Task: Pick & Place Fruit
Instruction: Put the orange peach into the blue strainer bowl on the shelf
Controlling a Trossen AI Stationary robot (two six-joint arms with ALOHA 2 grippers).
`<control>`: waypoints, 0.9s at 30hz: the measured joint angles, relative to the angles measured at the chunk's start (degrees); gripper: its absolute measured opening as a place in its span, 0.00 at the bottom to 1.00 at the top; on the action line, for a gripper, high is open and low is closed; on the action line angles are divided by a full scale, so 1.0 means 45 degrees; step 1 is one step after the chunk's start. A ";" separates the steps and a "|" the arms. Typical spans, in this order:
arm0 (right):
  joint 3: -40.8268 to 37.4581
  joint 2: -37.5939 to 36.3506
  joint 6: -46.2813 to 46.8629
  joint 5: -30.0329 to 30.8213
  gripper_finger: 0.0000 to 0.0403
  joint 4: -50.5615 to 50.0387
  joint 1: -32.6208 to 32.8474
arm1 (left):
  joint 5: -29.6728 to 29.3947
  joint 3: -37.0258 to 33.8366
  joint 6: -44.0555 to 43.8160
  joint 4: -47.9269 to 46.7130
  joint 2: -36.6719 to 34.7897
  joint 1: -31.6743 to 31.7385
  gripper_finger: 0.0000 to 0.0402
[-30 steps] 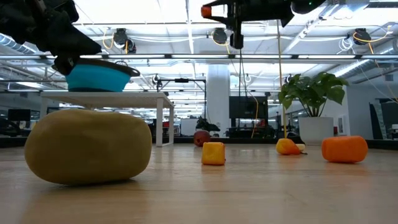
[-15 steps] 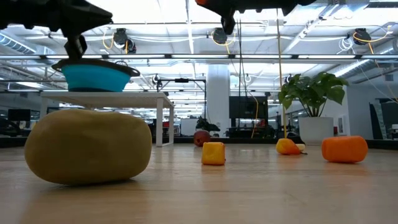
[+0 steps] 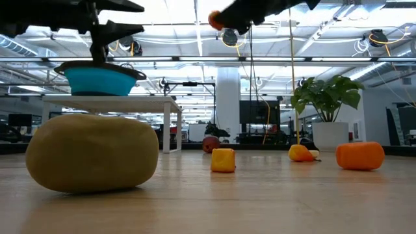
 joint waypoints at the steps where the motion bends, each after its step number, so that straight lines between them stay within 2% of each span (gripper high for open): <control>1: 0.0000 0.0000 -0.0358 0.0328 0.21 -0.0315 0.0101 | 0.0000 0.0245 0.0082 -0.0036 0.0297 0.0000 0.39; 6: 0.0000 0.0000 -0.1909 0.1965 0.21 -0.1395 0.0588 | -0.0043 0.1773 0.0867 -0.0075 0.2001 0.0000 0.41; 11: 0.0000 0.0000 -0.3213 0.3584 0.21 -0.1973 0.1094 | -0.0752 0.3409 0.1664 -0.0515 0.3508 0.0005 0.41; 15: 0.0000 0.0000 -0.4100 0.4952 0.21 -0.2182 0.1534 | -0.1390 0.4800 0.1447 -0.2066 0.4468 0.0005 0.41; 19: 0.0000 0.0000 -0.5007 0.5722 0.21 -0.2145 0.1988 | -0.1559 0.6060 0.0958 -0.3428 0.5336 0.0069 0.41; 27: 0.0000 0.0097 -0.6257 0.7046 0.21 -0.2207 0.2868 | -0.1561 0.7832 0.0341 -0.4308 0.7039 0.0478 0.49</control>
